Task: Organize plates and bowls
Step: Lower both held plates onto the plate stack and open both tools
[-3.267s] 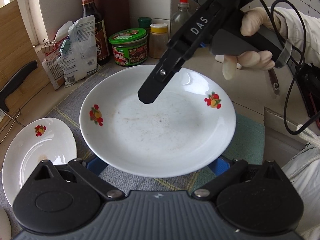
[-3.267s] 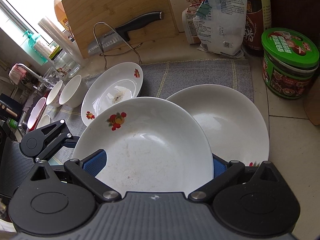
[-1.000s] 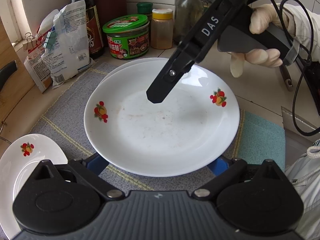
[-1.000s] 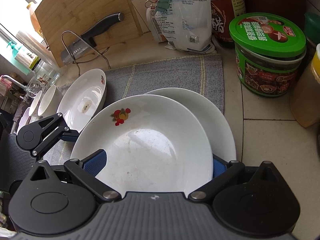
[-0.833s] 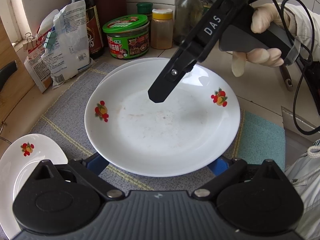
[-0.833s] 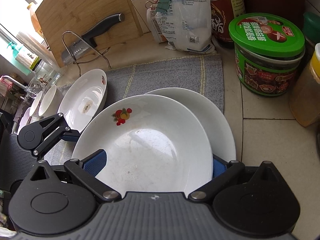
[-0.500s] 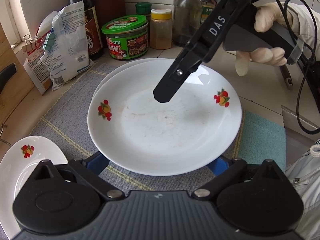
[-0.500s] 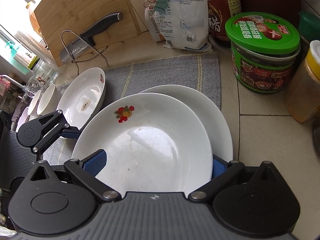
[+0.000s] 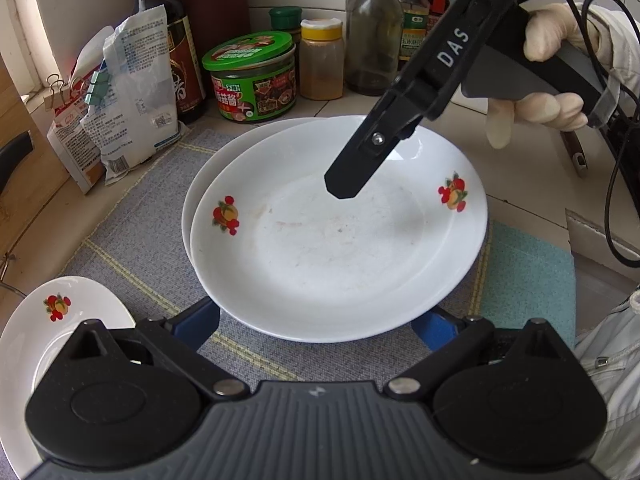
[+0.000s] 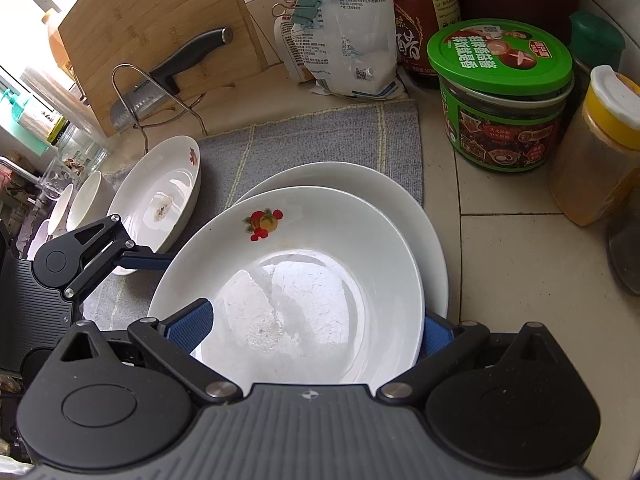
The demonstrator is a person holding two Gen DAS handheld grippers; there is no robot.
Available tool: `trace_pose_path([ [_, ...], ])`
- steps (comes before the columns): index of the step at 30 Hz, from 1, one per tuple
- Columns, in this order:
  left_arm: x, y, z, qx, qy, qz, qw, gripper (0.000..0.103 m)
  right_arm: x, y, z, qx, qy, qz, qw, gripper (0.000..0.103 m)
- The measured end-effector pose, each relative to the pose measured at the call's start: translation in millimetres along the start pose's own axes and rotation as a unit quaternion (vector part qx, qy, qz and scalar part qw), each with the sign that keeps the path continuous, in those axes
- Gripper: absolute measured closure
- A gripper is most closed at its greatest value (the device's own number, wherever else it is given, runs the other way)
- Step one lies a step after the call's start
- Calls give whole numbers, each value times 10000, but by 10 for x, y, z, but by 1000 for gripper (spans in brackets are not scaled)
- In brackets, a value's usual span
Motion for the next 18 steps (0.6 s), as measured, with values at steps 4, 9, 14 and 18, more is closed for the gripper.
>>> trace_pose_path([
  [4, -16, 17, 7, 7, -36, 2, 10000, 3, -3, 53, 10, -65, -39, 62, 10000, 0],
  [9, -18, 35, 5, 39, -11, 47, 10000, 2, -8, 86, 10, -173, -37, 103, 9998, 0],
  [14, -12, 91, -2, 62, 110, 164, 9998, 2, -35, 120, -1, -309, -12, 122, 9994, 0],
  [18, -18, 161, 27, 65, 156, 258, 9995, 2, -57, 133, -10, -403, -15, 165, 9991, 0],
])
Point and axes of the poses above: each gripper's, at about its wrist camera, not at the fingertips, and y roughly against the way its jaws point, z to its right, x to its top, the point moved 10 cm from there along -y, roughly the way its jaws point, and after that the axes turned 8 degrees about y, right-handed, at the moved point
